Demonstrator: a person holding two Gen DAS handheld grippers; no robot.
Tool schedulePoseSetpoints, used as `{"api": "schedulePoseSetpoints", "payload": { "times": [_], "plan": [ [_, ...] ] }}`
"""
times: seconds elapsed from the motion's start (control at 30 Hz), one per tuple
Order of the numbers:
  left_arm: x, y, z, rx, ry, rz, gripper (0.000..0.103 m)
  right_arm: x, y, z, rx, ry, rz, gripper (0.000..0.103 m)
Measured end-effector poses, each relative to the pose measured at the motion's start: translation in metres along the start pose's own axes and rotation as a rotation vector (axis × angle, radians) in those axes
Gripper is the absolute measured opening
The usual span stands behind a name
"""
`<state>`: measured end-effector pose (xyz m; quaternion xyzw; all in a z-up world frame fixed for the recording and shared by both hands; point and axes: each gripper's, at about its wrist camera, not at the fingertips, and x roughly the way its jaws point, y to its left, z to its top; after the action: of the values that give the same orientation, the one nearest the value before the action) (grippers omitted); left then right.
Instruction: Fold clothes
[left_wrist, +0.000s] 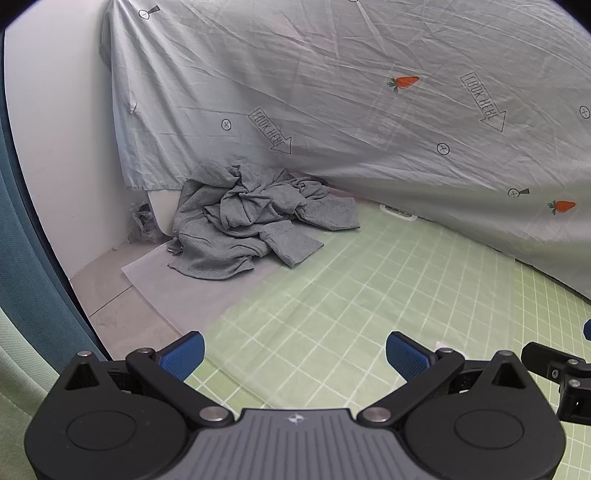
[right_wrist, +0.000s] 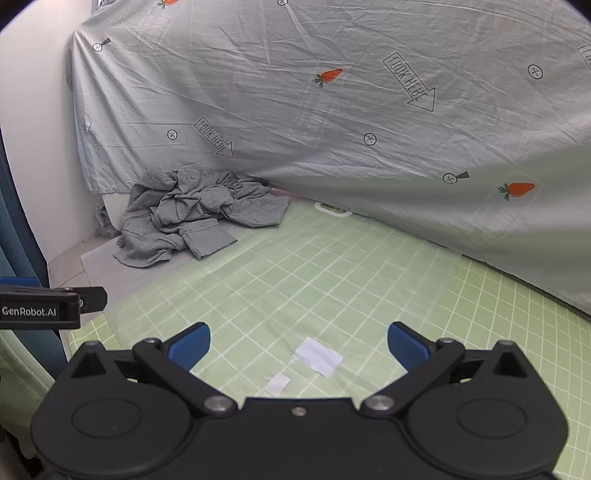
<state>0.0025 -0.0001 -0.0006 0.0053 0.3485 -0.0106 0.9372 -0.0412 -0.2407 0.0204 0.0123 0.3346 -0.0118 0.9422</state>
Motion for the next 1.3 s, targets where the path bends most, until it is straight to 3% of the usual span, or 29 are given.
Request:
{"api": "schedulePoseSetpoints", "payload": {
  "times": [1.3],
  "plan": [
    [0.003,-0.010,-0.001,0.016,0.030,-0.025,0.103,0.003,-0.010,0.000,0.014,0.012,-0.026,0.103]
  ]
}}
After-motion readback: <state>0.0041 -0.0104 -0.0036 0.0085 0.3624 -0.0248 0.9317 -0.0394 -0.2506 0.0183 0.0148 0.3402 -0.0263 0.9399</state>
